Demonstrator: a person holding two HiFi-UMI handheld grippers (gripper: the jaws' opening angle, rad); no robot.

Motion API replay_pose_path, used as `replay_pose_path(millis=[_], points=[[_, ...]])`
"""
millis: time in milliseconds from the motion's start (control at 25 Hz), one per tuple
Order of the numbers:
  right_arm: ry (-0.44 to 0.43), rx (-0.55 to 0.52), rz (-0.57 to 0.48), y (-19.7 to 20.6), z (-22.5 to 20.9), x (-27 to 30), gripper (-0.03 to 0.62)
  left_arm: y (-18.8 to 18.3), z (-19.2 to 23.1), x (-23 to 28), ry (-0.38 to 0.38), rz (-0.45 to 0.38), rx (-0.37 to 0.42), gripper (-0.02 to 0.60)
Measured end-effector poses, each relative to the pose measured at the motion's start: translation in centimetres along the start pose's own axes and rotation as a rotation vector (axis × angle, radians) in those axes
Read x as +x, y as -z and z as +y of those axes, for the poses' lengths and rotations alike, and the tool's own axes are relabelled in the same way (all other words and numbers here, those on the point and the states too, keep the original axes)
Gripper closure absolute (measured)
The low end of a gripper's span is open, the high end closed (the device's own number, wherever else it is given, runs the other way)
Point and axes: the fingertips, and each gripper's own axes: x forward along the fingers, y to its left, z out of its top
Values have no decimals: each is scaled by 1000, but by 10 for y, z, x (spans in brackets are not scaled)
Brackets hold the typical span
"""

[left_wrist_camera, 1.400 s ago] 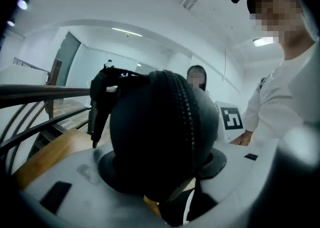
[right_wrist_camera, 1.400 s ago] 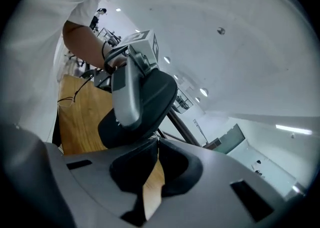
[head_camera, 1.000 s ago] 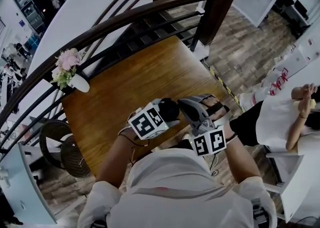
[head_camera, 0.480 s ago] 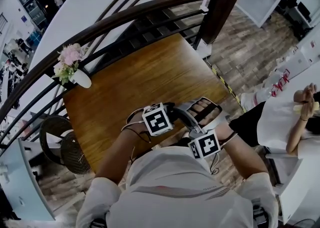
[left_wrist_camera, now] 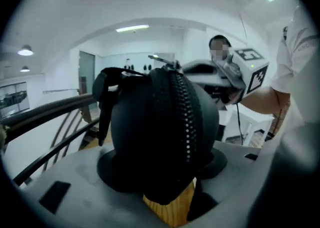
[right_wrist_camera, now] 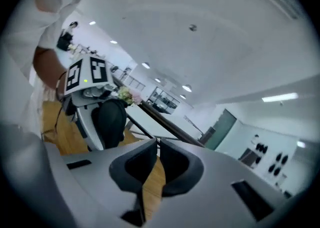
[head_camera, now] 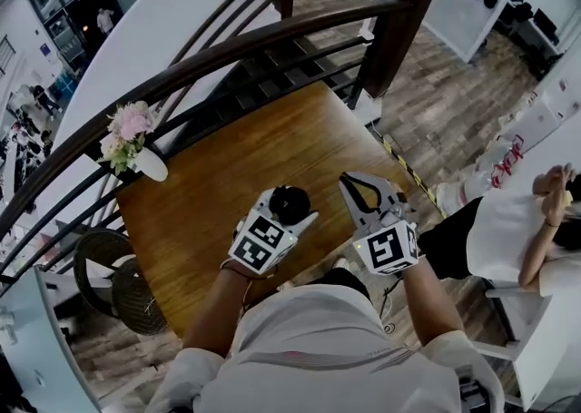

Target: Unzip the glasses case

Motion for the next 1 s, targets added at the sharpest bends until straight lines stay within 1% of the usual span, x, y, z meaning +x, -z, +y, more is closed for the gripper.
replay_pose_path(millis=[80, 200, 280, 360, 440, 560, 1000], points=[[68, 195, 8, 14, -22, 2, 540, -26, 20, -23, -101, -134, -56, 322], [130, 427, 23, 43, -43, 4, 542, -59, 46, -64, -239, -306, -110, 322], [168, 557, 14, 59, -55, -2, 543, -70, 60, -86, -327, -384, -126, 322], [210, 624, -2, 65, -65, -9, 543, -72, 71, -101, -394, -436, -148, 321], [240, 626, -18, 63, -71, -13, 543, -70, 80, -109, -427, -466, -179, 321], [248, 593, -30, 55, -70, -17, 543, -67, 83, -110, -439, -477, -206, 322], [218, 591, -62, 40, -67, -18, 543, -70, 67, -97, -403, -447, -202, 322]])
